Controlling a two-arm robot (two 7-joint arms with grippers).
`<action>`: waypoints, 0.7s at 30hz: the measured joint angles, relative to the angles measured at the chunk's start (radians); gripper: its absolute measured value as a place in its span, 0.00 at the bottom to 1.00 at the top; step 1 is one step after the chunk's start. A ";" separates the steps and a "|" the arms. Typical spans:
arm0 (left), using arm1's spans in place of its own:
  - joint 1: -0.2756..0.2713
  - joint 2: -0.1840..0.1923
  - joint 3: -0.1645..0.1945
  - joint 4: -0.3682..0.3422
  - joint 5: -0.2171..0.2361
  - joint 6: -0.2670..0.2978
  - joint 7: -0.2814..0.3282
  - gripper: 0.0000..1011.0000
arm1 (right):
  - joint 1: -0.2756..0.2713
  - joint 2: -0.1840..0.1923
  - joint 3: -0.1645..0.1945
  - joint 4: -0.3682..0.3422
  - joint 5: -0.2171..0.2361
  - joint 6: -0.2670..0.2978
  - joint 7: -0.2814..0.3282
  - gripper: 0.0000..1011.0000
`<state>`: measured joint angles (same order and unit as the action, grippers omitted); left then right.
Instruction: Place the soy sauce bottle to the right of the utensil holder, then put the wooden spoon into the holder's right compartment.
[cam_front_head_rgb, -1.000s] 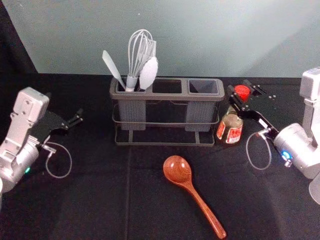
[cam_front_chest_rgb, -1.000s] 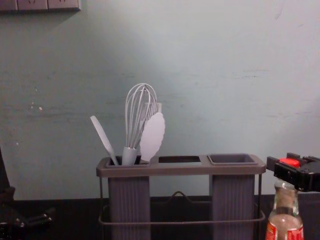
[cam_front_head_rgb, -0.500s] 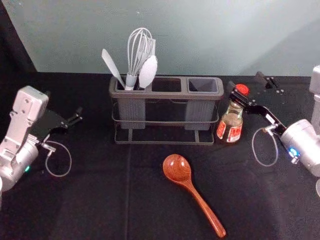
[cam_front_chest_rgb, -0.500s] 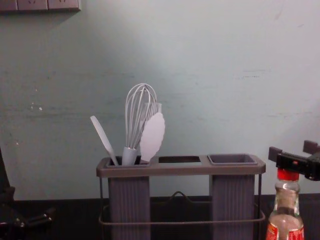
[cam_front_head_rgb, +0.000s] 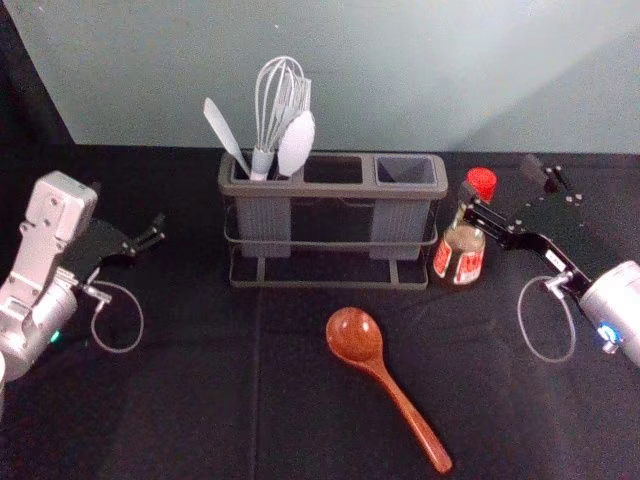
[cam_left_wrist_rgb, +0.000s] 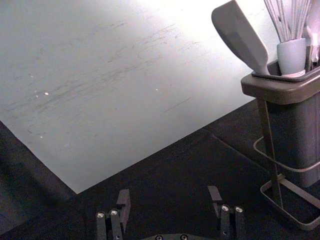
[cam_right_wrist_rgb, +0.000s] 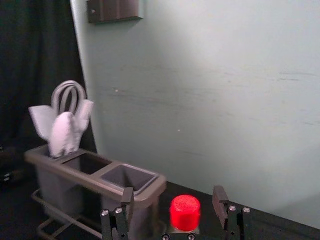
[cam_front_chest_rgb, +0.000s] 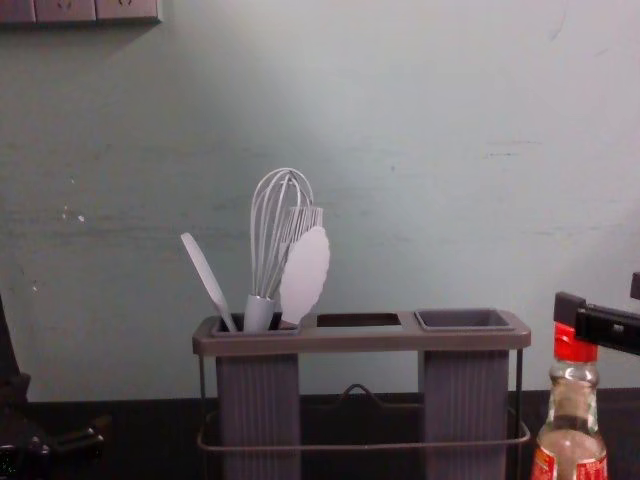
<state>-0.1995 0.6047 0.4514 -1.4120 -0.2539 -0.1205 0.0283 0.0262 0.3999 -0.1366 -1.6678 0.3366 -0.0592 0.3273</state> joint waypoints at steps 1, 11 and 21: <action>0.000 0.000 0.000 0.000 0.000 0.000 0.000 1.00 | -0.010 0.003 0.000 -0.012 -0.002 0.001 0.000 0.99; 0.000 0.000 0.000 0.000 0.000 0.000 0.000 1.00 | -0.128 0.024 -0.016 -0.118 -0.029 -0.006 0.001 0.99; 0.000 0.000 0.000 0.000 0.000 0.000 0.000 1.00 | -0.181 0.017 -0.076 -0.143 -0.074 -0.012 0.006 0.99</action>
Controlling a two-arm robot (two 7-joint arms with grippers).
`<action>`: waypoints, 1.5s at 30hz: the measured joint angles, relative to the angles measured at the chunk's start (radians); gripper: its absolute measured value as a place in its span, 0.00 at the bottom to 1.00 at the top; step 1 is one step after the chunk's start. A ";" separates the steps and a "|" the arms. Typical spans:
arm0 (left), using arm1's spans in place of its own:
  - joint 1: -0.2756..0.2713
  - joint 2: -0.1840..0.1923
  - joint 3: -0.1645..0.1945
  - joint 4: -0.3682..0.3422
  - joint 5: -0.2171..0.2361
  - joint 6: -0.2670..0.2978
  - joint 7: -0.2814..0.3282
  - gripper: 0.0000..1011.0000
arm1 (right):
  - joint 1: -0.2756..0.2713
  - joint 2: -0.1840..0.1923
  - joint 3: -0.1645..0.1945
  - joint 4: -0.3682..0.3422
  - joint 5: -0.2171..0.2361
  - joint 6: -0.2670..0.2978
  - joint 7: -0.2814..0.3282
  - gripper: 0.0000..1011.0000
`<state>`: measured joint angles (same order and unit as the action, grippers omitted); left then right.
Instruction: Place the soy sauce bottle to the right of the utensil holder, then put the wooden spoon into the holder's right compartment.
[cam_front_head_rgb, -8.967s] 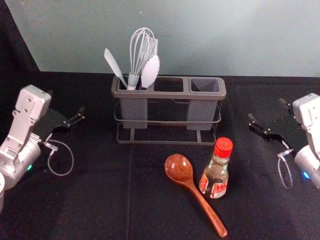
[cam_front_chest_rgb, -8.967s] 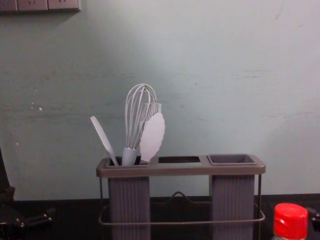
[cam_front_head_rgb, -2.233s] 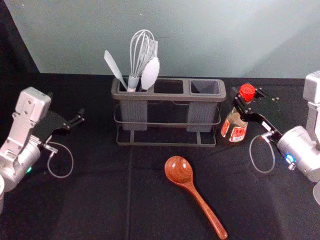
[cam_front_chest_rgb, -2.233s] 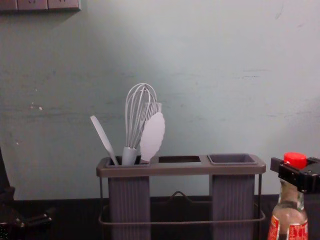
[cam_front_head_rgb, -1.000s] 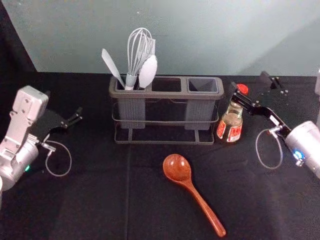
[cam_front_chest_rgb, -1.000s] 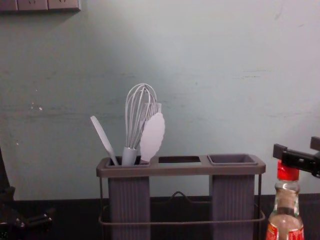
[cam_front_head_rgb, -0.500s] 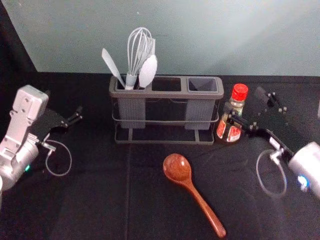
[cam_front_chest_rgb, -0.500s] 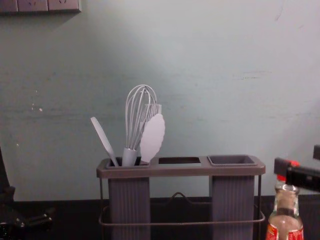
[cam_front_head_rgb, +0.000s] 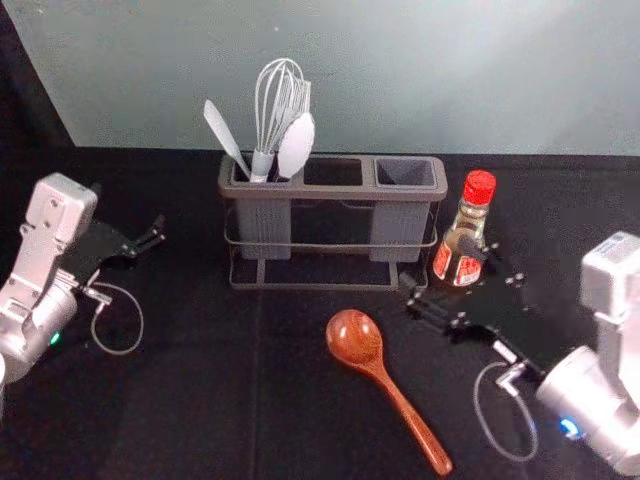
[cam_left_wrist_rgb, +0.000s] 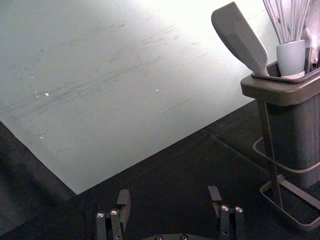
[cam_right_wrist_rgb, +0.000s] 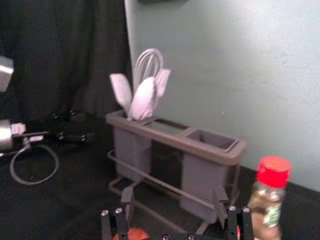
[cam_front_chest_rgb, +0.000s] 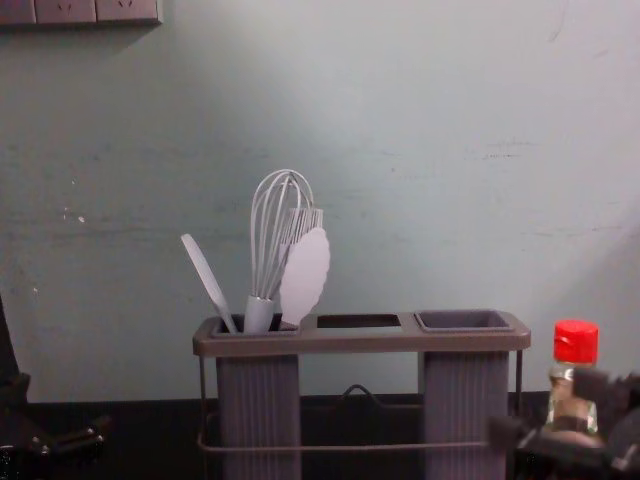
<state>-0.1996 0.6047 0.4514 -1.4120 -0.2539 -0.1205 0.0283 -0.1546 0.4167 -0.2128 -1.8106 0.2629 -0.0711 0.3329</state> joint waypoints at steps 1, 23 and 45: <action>0.000 0.000 0.000 0.000 0.000 0.000 0.000 1.00 | -0.001 -0.004 -0.012 0.004 -0.007 0.003 0.000 0.99; 0.000 0.000 0.000 0.000 0.000 0.000 0.000 1.00 | 0.021 -0.052 -0.106 0.080 -0.071 0.021 0.007 0.99; 0.000 0.000 0.000 0.000 0.000 0.000 0.000 1.00 | 0.019 -0.051 -0.106 0.077 -0.071 0.021 0.006 0.99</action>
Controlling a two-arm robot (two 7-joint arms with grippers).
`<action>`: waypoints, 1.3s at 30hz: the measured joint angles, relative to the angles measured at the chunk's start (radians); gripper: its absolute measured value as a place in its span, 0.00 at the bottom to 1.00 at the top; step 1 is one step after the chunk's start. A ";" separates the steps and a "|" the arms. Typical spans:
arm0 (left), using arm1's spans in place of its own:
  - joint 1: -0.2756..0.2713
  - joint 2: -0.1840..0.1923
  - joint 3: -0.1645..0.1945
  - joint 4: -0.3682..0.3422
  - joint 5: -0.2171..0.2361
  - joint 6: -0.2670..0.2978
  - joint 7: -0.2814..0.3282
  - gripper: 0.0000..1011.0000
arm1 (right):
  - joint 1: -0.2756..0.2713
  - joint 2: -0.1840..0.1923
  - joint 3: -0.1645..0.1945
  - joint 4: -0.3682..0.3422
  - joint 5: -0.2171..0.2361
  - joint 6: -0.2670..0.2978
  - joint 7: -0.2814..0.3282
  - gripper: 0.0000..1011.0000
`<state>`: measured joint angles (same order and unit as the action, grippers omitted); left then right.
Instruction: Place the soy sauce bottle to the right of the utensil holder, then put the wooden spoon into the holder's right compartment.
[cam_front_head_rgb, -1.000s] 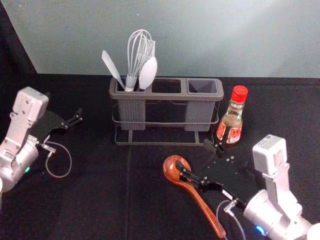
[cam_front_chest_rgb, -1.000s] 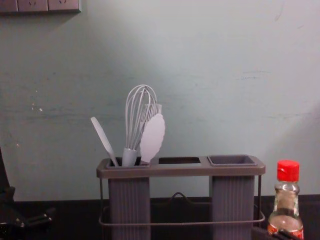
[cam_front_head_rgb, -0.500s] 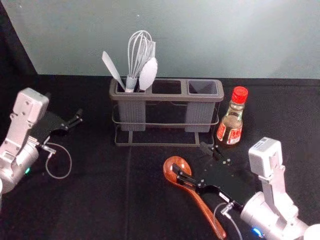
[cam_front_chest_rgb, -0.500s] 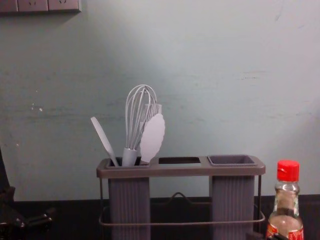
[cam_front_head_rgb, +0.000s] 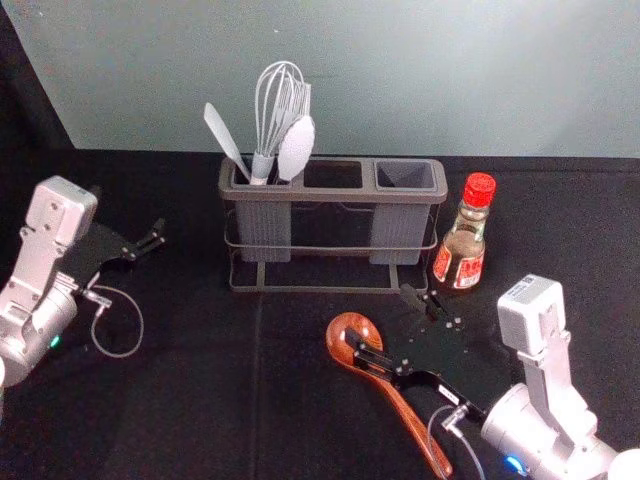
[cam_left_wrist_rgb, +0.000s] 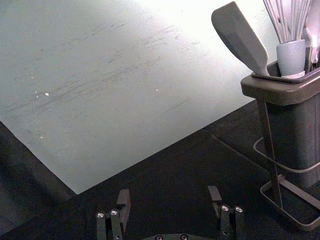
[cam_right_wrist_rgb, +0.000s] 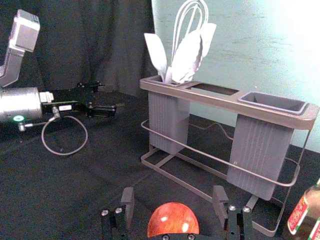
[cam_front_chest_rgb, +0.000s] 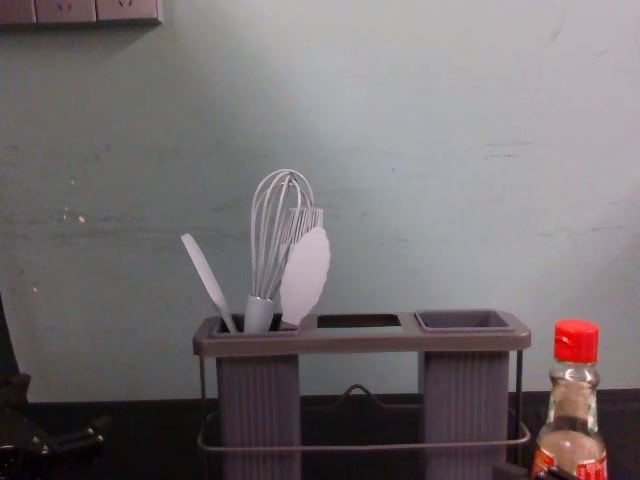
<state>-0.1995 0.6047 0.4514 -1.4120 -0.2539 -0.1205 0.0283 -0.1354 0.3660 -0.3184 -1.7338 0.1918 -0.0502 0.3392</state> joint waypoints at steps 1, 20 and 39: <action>0.000 0.000 0.000 0.000 0.000 0.000 0.000 1.00 | 0.000 0.000 0.000 0.000 0.000 0.000 0.000 0.99; 0.000 0.000 0.000 0.000 0.000 0.000 0.000 1.00 | 0.047 0.033 -0.022 -0.138 -0.022 0.400 -0.030 0.99; 0.000 0.000 0.000 0.000 0.000 0.000 0.000 1.00 | 0.255 -0.061 -0.128 -0.124 -0.126 0.918 -0.053 0.99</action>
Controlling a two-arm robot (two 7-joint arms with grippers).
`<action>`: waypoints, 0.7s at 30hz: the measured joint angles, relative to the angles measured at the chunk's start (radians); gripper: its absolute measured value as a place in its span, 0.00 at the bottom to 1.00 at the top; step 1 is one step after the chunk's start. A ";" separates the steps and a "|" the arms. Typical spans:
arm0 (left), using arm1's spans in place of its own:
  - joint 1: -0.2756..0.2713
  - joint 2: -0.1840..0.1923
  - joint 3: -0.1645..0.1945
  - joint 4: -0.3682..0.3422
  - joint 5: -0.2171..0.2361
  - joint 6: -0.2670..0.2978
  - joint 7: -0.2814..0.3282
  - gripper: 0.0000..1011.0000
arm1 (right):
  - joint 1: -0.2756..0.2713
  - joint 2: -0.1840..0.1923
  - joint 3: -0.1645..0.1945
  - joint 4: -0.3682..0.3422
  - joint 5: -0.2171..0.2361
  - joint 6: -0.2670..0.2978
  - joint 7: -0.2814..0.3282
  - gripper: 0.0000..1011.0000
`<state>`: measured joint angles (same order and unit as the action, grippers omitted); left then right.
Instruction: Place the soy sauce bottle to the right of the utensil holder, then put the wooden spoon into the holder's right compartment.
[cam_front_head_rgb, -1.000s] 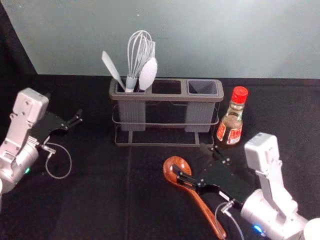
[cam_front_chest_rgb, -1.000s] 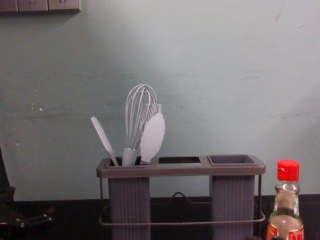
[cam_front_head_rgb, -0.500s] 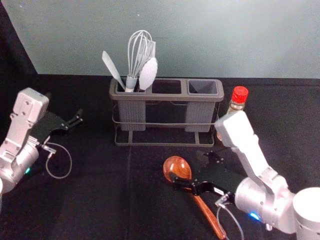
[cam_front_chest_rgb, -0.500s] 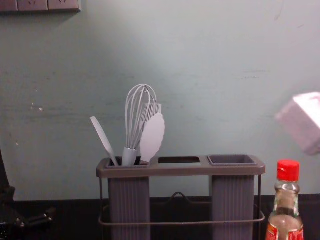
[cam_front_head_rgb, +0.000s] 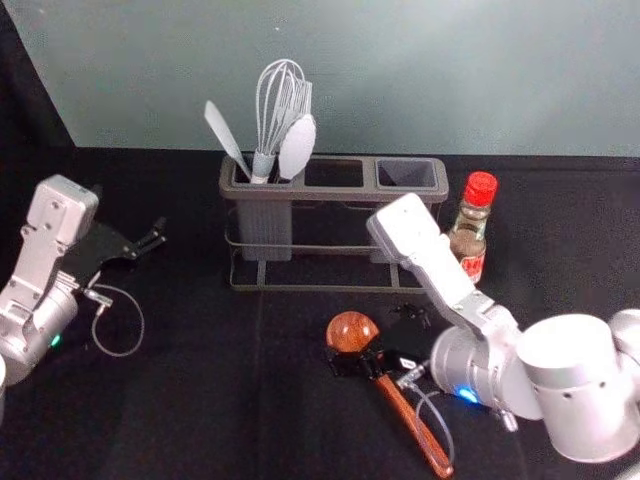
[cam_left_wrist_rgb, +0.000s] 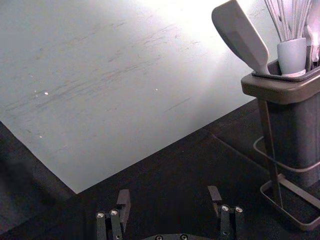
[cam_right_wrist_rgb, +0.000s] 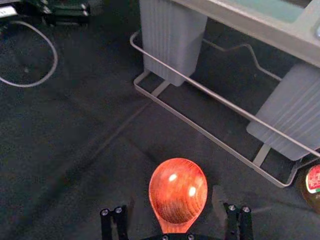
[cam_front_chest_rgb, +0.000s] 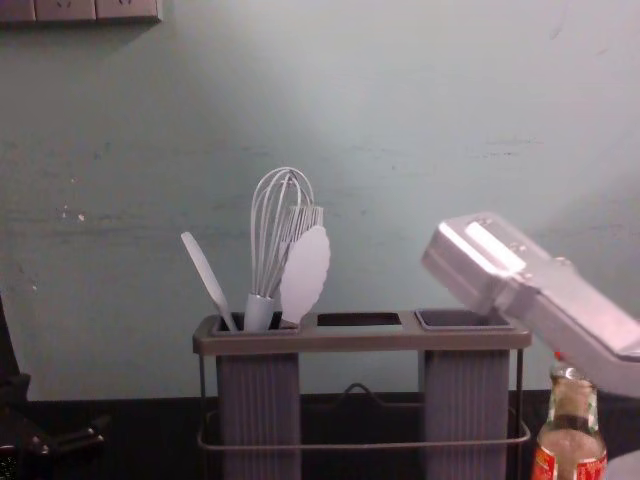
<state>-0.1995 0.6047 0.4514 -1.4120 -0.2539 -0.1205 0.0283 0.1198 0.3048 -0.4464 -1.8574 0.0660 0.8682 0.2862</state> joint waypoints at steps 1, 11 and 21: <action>0.000 0.000 0.000 0.000 0.000 0.000 0.000 1.00 | 0.006 -0.005 -0.003 0.005 -0.004 0.009 -0.001 0.99; 0.000 0.000 0.000 0.000 0.000 0.000 0.000 1.00 | 0.058 -0.055 -0.017 0.082 -0.032 0.062 0.003 0.99; 0.000 0.000 0.000 0.000 0.000 0.000 0.000 1.00 | 0.065 -0.073 -0.015 0.115 -0.052 0.064 0.020 0.99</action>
<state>-0.1995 0.6047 0.4514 -1.4120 -0.2539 -0.1205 0.0283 0.1849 0.2323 -0.4609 -1.7426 0.0145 0.9325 0.3061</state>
